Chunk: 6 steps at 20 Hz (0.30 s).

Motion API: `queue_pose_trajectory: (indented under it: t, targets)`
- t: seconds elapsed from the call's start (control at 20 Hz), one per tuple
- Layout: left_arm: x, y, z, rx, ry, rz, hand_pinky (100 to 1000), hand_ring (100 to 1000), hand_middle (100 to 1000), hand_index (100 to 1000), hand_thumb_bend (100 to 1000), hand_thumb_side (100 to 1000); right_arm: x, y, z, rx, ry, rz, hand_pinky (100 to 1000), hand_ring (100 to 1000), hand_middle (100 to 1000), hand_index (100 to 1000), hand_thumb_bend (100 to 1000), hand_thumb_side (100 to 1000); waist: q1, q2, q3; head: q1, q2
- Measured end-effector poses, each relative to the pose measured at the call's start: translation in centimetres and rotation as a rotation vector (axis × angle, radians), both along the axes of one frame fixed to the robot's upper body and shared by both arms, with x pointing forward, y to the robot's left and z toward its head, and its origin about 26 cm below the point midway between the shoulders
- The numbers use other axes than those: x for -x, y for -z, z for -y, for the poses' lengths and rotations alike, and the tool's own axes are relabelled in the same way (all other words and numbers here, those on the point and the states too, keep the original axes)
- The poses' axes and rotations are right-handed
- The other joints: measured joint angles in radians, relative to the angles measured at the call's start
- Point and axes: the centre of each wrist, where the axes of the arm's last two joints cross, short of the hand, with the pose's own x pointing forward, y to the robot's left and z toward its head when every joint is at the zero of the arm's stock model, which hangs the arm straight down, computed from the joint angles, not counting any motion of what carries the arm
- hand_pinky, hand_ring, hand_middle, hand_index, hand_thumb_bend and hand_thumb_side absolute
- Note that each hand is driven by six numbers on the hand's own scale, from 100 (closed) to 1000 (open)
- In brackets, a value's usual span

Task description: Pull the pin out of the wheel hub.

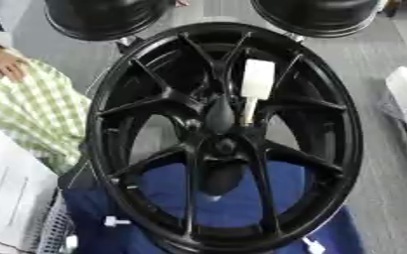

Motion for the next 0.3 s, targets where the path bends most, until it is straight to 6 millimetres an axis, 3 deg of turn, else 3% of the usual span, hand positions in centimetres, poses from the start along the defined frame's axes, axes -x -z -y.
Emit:
queue_pose_trajectory:
  t: [0.3]
  targets:
    - [0.8, 0.4, 3.5, 0.254, 0.022, 0.069, 796, 488, 527, 723, 139, 658, -0.3, -0.3, -0.1, -0.004, -0.008, 0.014, 836, 694, 604, 755, 100, 633, -0.007, 0.007, -0.006, 0.009, 0.000]
